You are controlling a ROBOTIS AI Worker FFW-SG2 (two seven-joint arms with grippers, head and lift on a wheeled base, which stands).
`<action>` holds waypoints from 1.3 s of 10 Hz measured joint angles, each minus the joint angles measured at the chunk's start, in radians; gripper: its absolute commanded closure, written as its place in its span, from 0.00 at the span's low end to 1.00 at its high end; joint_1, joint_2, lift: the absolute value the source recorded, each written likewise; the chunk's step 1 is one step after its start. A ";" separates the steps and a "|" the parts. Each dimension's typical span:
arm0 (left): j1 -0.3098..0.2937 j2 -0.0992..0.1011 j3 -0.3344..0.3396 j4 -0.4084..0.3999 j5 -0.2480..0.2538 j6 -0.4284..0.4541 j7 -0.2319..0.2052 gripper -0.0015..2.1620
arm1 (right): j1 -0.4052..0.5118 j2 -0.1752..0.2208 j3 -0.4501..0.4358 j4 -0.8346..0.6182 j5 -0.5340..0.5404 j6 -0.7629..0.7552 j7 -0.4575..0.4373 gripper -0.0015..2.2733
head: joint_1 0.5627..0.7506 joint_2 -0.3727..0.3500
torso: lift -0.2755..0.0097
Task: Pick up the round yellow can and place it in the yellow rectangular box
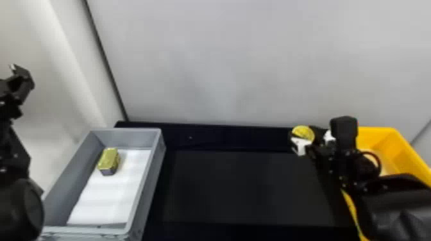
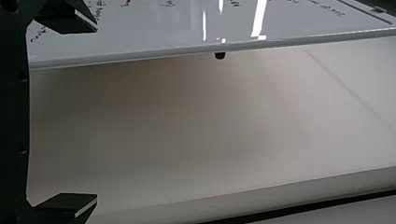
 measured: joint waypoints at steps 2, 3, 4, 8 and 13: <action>0.000 0.000 0.002 0.000 0.001 0.000 0.000 0.01 | 0.011 0.001 -0.026 -0.096 0.062 0.034 -0.004 0.31 | 0.70 0.53 | 0.75; 0.000 0.000 0.003 0.000 0.001 0.000 -0.001 0.01 | 0.022 0.001 -0.049 -0.139 0.089 0.050 -0.005 0.31 | 0.70 0.53 | 0.75; 0.000 0.000 0.004 0.000 0.001 0.000 -0.002 0.01 | 0.036 0.002 -0.081 -0.178 0.111 0.065 -0.006 0.31 | 0.70 0.53 | 0.75; 0.000 0.000 0.005 0.000 0.003 0.000 -0.002 0.01 | 0.102 0.002 -0.237 -0.283 0.176 0.112 -0.008 0.31 | 0.70 0.53 | 0.75; 0.001 0.000 0.003 0.000 0.007 0.002 -0.002 0.01 | 0.174 0.001 -0.385 -0.283 0.206 0.136 0.013 0.31 | 0.70 0.53 | 0.75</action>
